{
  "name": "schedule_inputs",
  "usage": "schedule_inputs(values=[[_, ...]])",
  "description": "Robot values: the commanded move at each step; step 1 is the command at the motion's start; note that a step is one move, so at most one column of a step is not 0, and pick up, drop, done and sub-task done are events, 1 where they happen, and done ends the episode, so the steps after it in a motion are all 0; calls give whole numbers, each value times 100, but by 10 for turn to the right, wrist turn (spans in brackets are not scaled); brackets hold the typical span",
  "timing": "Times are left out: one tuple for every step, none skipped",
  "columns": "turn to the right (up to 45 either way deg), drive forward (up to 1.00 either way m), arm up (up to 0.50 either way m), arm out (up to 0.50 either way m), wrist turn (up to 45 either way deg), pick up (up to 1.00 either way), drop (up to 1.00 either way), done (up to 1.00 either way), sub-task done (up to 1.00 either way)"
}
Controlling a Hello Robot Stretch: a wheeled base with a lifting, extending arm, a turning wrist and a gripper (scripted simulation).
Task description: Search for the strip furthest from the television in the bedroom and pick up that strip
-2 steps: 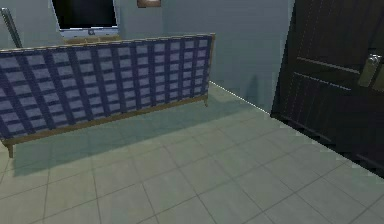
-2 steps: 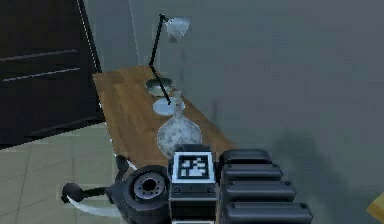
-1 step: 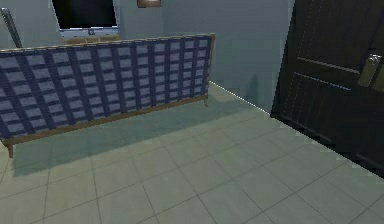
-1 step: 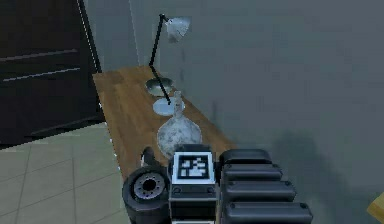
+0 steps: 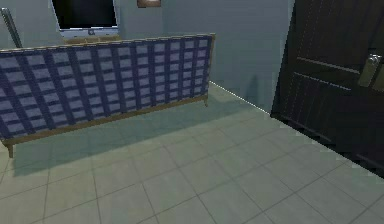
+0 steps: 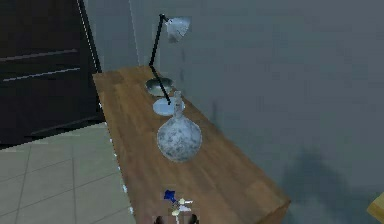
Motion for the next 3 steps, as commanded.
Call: schedule_inputs(values=[[0,0,0,0,0,100,0,0,0],[0,0,10,0,0,0,0,0,0],[0,0,0,0,0,0,0,100,0]])
